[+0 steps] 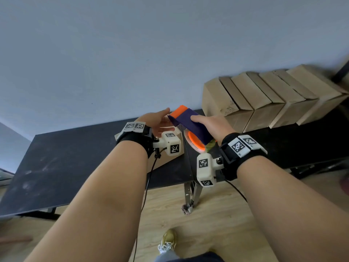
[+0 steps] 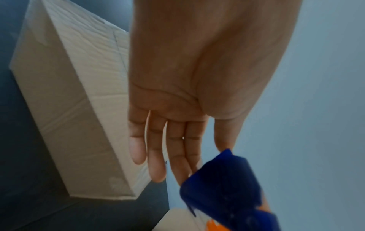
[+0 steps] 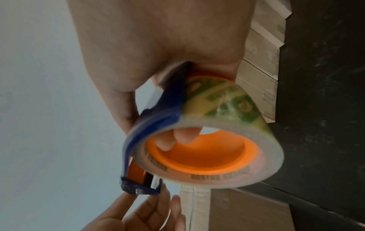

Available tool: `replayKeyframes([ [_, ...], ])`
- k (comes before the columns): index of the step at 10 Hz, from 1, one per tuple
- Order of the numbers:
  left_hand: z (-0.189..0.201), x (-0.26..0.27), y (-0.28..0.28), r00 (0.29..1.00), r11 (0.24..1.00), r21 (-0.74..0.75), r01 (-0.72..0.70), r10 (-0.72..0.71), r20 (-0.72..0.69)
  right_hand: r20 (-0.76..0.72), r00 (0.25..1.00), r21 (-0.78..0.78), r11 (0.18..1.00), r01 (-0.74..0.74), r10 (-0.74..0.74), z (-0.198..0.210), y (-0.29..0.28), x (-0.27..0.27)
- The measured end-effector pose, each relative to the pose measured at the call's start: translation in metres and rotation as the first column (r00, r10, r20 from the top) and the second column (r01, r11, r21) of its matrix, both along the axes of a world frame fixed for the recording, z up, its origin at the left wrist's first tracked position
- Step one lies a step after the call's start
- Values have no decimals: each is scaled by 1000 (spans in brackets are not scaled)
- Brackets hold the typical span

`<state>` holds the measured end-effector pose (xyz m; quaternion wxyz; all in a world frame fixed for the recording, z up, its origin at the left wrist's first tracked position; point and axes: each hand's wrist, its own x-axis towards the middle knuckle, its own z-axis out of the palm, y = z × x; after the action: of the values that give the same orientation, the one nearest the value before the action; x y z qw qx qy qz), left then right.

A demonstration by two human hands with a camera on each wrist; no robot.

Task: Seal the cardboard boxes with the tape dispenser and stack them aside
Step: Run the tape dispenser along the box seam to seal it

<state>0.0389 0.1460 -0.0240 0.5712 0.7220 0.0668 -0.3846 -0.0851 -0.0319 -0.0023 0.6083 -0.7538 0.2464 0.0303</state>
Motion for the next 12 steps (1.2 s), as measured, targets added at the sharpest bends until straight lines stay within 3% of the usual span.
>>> replayKeyframes([
  [3, 10, -22, -15, 984, 995, -19, -97, 93, -149, 17, 999, 5, 999, -36, 36, -1, -9, -19],
  [5, 6, -40, -17, 983, 991, -22, -130, 126, -133, 30, 998, 28, 999, -47, 46, 5, -17, -33],
  [6, 4, -49, -18, 987, 988, 24, -154, 155, -32, 25, 997, 2, 997, -78, 78, 5, -22, -39],
  [7, 6, -54, -22, 991, 992, 69, -110, 114, -69, 16, 997, -13, 997, -81, 82, 5, -24, -42],
  [9, 14, -65, -33, 976, 970, 168, -175, 149, 160, 4, 997, -53, 996, -76, 76, 7, -24, -48],
  [10, 14, -61, -34, 913, 941, 77, -330, 298, 278, 7, 999, -68, 996, -51, 51, 7, -21, -48],
  [11, 13, -44, -27, 848, 882, 44, -470, 437, 299, -20, 999, -101, 994, -50, 48, 6, -21, -47],
  [12, 13, -18, -17, 854, 842, 409, -351, 109, 510, -63, 997, -134, 990, -44, 36, 4, -25, -44],
])
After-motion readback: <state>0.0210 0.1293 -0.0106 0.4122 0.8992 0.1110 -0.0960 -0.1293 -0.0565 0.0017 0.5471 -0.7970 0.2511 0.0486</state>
